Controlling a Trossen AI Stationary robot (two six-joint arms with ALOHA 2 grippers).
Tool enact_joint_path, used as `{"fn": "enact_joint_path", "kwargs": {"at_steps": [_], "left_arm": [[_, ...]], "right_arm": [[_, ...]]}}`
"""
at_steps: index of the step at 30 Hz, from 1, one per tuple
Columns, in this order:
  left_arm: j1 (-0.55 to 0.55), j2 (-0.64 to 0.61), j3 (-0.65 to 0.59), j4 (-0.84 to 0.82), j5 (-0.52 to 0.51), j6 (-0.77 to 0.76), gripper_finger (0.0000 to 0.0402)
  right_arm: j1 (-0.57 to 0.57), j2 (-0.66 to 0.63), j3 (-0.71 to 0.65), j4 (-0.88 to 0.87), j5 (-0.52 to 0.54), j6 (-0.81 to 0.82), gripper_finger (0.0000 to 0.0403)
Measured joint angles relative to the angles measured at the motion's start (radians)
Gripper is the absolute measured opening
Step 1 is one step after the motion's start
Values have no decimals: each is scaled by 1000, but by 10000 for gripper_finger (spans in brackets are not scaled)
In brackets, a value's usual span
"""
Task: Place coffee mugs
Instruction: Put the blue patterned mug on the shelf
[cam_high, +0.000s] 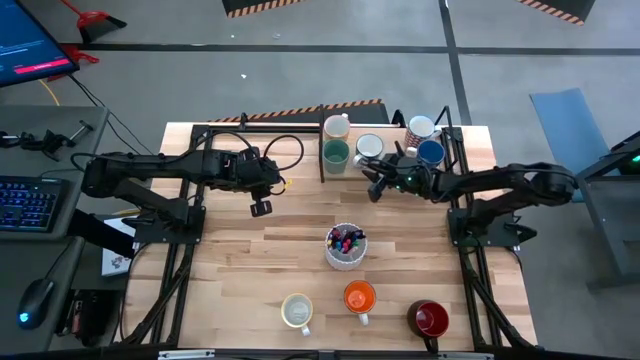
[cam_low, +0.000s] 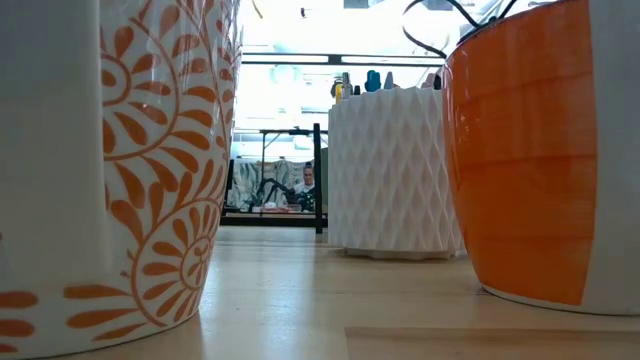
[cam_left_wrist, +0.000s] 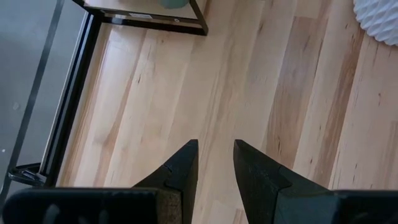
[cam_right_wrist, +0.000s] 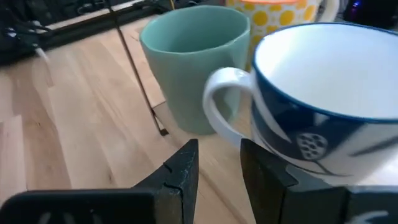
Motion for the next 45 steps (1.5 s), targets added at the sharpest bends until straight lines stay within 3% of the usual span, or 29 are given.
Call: {"fn": "enact_joint_path", "kwargs": {"at_steps": [12,25,30,45], "left_arm": [[0,0,0,22,-3,0,90],[0,0,0,53,-5,20,90],[0,0,0,53,-5,17,90],[0,0,0,52,-5,18,90]], "right_arm": [[-3,-12,-1,-75,136,-2,103],[-62,61,-1,12,99,-7,62],[-87,104,0,104,103,-29,60],[-151,176,77,100,129,-79,60]]}}
